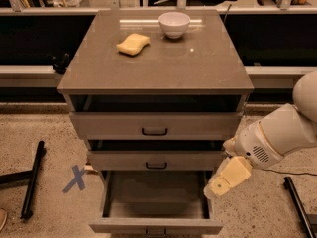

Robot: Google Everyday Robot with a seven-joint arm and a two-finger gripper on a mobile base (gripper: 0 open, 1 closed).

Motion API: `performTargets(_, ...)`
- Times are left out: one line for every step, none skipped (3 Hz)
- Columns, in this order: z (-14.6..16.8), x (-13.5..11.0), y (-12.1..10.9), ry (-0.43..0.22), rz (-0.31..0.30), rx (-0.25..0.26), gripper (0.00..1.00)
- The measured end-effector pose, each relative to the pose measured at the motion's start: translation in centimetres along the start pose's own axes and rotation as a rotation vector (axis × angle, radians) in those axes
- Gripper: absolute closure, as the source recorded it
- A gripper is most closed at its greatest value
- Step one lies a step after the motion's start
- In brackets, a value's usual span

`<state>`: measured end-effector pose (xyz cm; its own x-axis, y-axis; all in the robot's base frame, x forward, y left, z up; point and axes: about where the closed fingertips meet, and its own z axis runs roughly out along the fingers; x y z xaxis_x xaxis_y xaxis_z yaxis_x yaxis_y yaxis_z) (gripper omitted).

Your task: Close bottom drawer

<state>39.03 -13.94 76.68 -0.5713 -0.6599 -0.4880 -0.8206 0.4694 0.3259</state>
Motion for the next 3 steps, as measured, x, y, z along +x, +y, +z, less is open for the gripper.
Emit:
performTargets(2.0,1.6,-0.4,0.024,0.005,0.006,0.0)
performTargets(6.3,6.1,-1.6,0.045,0.048,-0.015,0.0)
performTargets(12.0,11.5,-3.4,0.081,0.103,-0.051,0.0)
